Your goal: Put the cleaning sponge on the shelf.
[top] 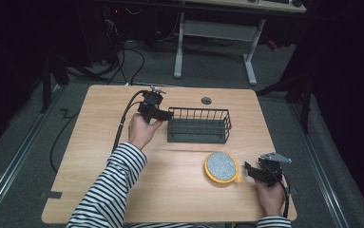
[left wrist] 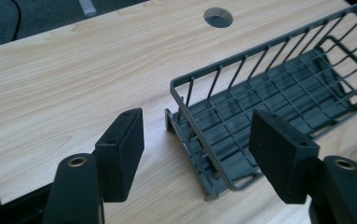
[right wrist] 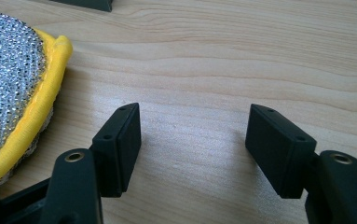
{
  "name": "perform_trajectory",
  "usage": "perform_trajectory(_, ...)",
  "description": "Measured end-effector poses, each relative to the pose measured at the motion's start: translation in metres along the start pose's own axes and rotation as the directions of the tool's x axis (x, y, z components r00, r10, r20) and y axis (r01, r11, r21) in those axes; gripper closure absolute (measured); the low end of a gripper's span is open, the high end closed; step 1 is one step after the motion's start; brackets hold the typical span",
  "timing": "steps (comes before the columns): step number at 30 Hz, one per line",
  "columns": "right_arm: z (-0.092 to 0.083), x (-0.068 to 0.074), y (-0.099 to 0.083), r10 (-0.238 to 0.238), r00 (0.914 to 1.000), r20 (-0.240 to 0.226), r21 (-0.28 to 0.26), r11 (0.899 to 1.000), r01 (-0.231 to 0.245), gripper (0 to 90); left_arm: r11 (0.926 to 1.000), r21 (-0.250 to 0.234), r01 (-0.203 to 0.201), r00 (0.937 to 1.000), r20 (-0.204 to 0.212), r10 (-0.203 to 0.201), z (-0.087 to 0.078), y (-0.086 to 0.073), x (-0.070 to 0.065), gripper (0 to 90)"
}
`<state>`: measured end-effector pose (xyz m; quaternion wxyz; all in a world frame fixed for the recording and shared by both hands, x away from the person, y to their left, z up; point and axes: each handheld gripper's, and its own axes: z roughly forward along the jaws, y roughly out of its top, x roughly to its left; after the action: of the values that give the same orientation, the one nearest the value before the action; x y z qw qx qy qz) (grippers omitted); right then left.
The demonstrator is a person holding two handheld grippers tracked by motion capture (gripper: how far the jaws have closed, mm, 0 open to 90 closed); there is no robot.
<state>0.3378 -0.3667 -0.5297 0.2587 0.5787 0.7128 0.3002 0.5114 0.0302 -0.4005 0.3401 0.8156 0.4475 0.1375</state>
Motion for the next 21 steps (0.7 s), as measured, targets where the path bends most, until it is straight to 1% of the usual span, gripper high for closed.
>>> perform_trajectory(1,0.0,0.0,0.0,-0.001,1.0,0.0,-0.001,1.0,0.001,35.9,0.9999,0.015,0.001,1.0,-0.005,0.0,0.006,0.002,-0.001,36.5)
perform_trajectory(2,0.0,0.0,0.0,-0.001,1.0,0.0,-0.001,1.0,0.001,35.9,0.9999,0.015,0.001,1.0,-0.005,0.0,0.006,0.002,-0.001,36.7)
perform_trajectory(4,0.0,0.0,0.0,-0.001,1.0,0.0,0.0,1.0,0.001,35.8,0.9996,0.028,-0.001,0.9999,-0.011,0.002,0.012,0.005,-0.002,36.8)
perform_trajectory(6,0.0,0.0,0.0,-0.001,1.0,0.0,0.0,1.0,0.001,35.7,0.9992,0.04,0.005,0.9998,-0.019,-0.005,0.02,0.007,-0.004,36.9)
perform_trajectory(9,0.0,0.0,0.0,-0.001,1.0,0.0,0.0,1.0,0.001,35.7,0.9991,0.04,0.011,0.9998,-0.02,-0.01,0.026,0.007,-0.004,39.1)
perform_trajectory(11,0.0,0.0,0.0,-0.001,1.0,-0.001,0.0,1.0,0.001,35.7,0.9982,0.06,0.011,0.9997,-0.024,-0.01,0.031,0.006,-0.004,40.7)
perform_trajectory(12,0.0,0.0,0.0,-0.001,1.0,0.0,0.0,1.0,0.001,35.7,0.9982,0.06,0.011,0.9997,-0.024,-0.01,0.031,0.006,-0.004,41.5)
perform_trajectory(13,0.0,0.0,0.0,-0.001,1.0,0.0,0.0,1.0,0.001,35.7,0.9974,0.072,0.011,0.9996,-0.028,-0.009,0.033,0.005,-0.004,41.5)
perform_trajectory(15,0.0,0.0,0.0,-0.001,1.0,0.0,0.0,1.0,0.001,35.7,0.9957,0.092,0.007,0.9993,-0.037,-0.003,0.039,0.004,-0.003,45.3)
perform_trajectory(17,0.0,0.0,0.0,-0.001,1.0,-0.001,0.0,1.0,0.001,35.6,0.9953,0.097,0.004,0.9991,-0.042,0.0,0.041,0.003,-0.004,48.1)
perform_trajectory(21,0.0,0.0,0.0,-0.001,1.0,-0.001,0.0,1.0,0.001,35.6,0.994,0.109,-0.004,0.9987,-0.05,0.01,0.046,0.002,-0.005,50.5)
